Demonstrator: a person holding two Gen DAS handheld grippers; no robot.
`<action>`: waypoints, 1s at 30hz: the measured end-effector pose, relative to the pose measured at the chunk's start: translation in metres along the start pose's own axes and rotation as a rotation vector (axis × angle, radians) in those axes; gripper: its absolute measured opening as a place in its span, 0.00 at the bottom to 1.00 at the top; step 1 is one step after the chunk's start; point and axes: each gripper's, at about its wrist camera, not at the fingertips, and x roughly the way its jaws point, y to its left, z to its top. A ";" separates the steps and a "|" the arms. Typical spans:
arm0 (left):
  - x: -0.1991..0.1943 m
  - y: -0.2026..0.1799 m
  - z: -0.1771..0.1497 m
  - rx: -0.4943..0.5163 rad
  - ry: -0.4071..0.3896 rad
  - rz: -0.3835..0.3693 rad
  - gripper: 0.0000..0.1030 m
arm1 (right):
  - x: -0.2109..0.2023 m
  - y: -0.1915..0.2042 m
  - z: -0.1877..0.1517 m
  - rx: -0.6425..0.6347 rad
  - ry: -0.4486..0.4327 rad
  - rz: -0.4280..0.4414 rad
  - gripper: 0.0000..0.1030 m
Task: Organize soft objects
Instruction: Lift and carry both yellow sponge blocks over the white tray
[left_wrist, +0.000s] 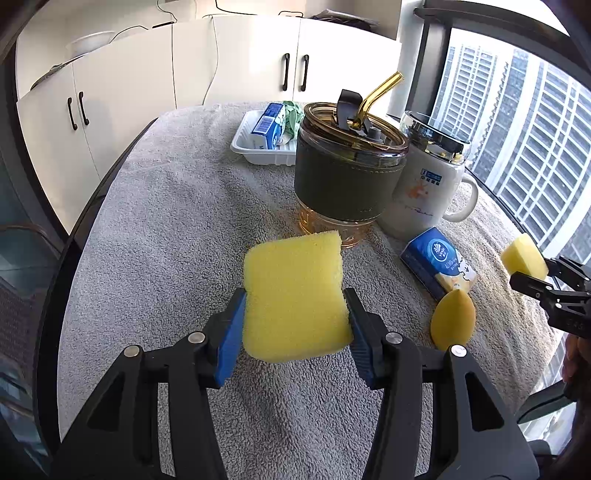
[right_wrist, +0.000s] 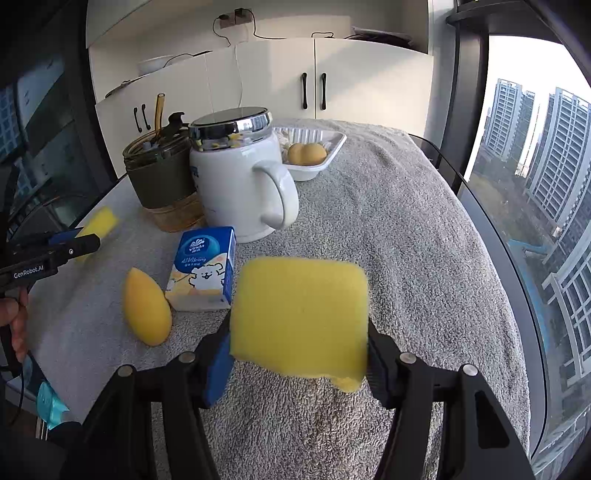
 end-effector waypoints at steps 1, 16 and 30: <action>-0.005 -0.004 -0.003 -0.001 -0.002 0.000 0.47 | 0.000 -0.001 0.000 0.000 -0.001 0.000 0.61; -0.022 0.020 0.034 0.014 -0.034 0.010 0.47 | -0.011 -0.032 0.041 -0.035 -0.029 -0.027 0.61; -0.010 0.044 0.130 0.113 -0.106 0.048 0.47 | 0.000 -0.065 0.148 -0.173 -0.101 -0.084 0.61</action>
